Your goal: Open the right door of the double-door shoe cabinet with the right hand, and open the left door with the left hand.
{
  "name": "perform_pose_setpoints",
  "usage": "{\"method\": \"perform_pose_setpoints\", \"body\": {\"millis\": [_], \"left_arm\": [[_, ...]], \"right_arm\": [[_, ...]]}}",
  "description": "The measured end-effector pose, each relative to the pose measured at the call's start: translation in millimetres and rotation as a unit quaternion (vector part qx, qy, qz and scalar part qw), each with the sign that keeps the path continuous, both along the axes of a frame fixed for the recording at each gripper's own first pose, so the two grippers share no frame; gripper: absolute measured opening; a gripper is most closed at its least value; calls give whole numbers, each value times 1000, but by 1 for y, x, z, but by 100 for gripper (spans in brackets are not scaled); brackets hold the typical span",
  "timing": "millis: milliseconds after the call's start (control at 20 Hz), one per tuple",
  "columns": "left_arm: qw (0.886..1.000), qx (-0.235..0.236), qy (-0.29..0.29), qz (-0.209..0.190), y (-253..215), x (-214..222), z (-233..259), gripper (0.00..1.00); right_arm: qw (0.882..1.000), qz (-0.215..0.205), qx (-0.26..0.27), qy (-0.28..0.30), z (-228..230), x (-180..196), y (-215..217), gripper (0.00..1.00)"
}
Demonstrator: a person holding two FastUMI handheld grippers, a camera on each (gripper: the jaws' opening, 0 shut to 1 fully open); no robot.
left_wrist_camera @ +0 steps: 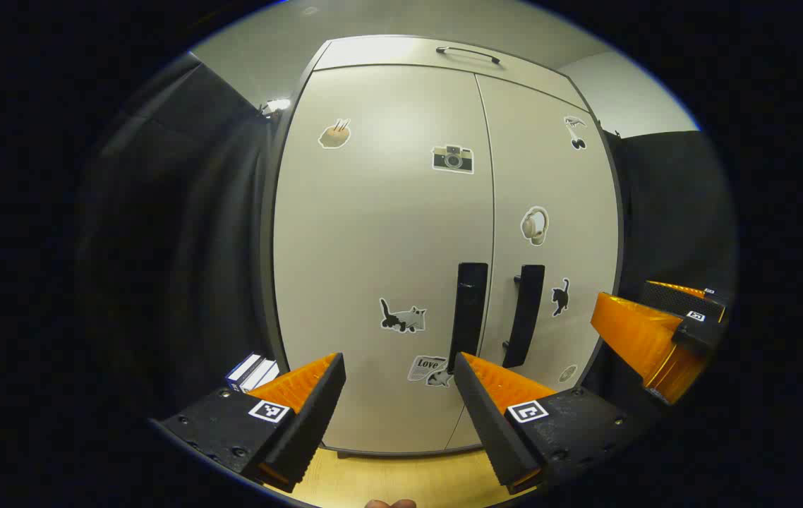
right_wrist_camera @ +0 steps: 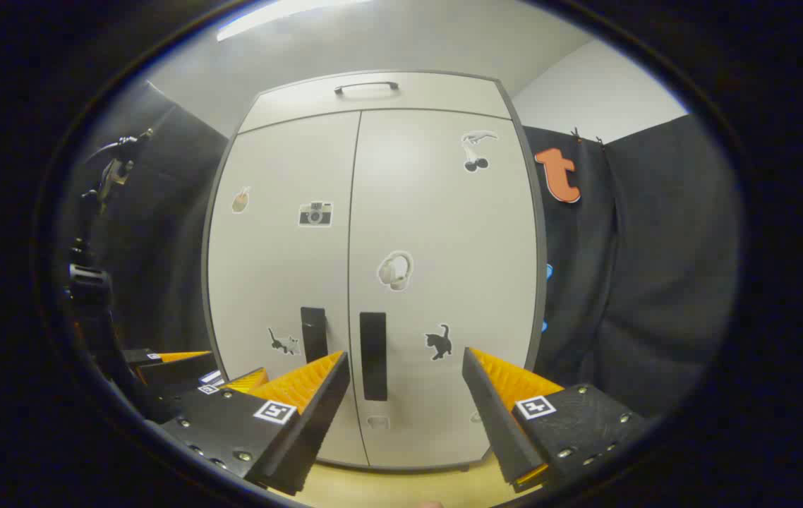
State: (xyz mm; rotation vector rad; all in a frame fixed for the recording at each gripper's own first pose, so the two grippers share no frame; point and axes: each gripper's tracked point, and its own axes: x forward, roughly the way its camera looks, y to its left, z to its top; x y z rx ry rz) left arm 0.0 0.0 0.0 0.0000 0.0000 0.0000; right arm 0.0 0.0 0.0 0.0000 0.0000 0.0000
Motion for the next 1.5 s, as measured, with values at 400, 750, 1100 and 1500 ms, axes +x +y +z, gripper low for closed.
{"method": "perform_pose_setpoints", "body": {"millis": [400, 750, 1100, 1500], "left_arm": [[1000, -4, 3, -13, -7, 0, 0, 96], [1000, -12, 10, -13, -1, -2, -2, 96], [1000, -17, 15, -5, 10, 2, -7, 96], [1000, -17, 17, 0, 23, 5, -8, 96]], "right_arm": [[1000, 5, 9, 7, -2, 4, 4, 97], [1000, 4, 13, 14, -6, 10, 4, 97], [999, 6, 10, 33, -21, 23, 10, 97], [999, 2, 4, 34, -28, 50, 16, 91]]}}
